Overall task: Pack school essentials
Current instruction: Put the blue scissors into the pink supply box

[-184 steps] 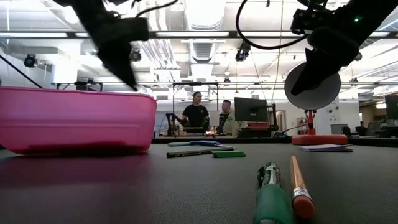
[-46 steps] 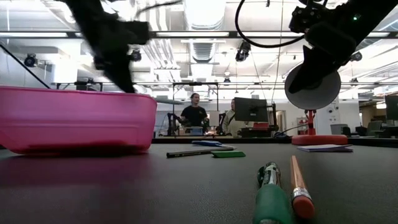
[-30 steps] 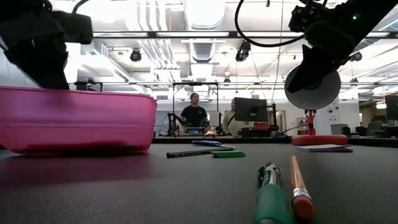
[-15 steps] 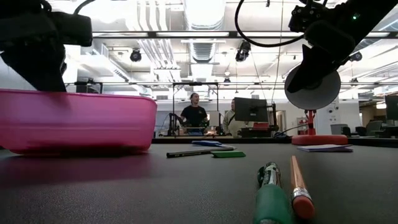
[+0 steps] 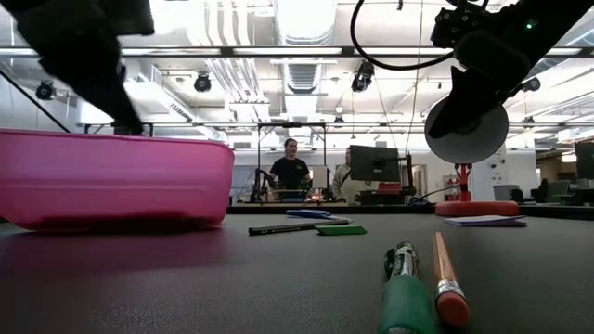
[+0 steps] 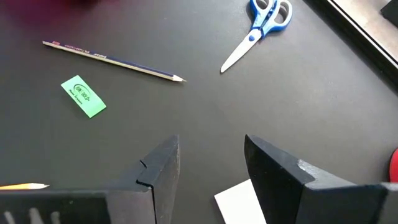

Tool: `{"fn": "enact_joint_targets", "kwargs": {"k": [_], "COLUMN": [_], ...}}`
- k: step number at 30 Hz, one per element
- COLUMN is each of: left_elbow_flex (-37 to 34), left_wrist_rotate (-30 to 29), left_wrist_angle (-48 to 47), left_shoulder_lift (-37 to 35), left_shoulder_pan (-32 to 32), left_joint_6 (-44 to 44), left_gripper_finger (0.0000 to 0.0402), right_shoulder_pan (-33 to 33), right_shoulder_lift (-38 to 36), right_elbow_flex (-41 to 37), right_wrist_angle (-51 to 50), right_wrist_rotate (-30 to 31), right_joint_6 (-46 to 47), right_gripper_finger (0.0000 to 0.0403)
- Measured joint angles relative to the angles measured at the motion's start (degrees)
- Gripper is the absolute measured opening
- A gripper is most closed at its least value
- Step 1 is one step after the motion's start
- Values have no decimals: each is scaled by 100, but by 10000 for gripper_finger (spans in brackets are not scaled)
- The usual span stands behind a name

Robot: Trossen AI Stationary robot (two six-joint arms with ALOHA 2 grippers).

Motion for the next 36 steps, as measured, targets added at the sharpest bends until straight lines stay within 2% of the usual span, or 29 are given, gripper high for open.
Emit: {"fn": "enact_joint_targets", "kwargs": {"k": [6, 11, 21, 29, 33, 36], "left_elbow_flex": [135, 122, 138, 112, 104, 96], "left_wrist_rotate": [-584, -643, -1051, -1040, -1030, -1020], "left_wrist_angle": [58, 464, 1351, 1367, 1357, 1343], "left_shoulder_lift": [-11, -11, -112, -177, -177, -177], "left_shoulder_pan": [-2, -2, -2, -2, -2, -2], "left_joint_6": [130, 341, 1186, 1184, 1191, 1286], "left_gripper_finger": [146, 146, 146, 146, 146, 146], "right_shoulder_pan": [2, -9, -62, -788, -1368, -1833], "right_shoulder_lift": [0, 0, 162, 888, 1300, 1531], "right_elbow_flex": [0, 0, 2, 37, 316, 610], "right_wrist_angle": [-2, 255, 2282, 2705, 2682, 2668], "right_wrist_rotate": [0, 35, 159, 72, -194, -680], "right_joint_6": [0, 0, -331, -10, 49, -61], "right_gripper_finger": [171, 171, 171, 171, 171, 175]}}
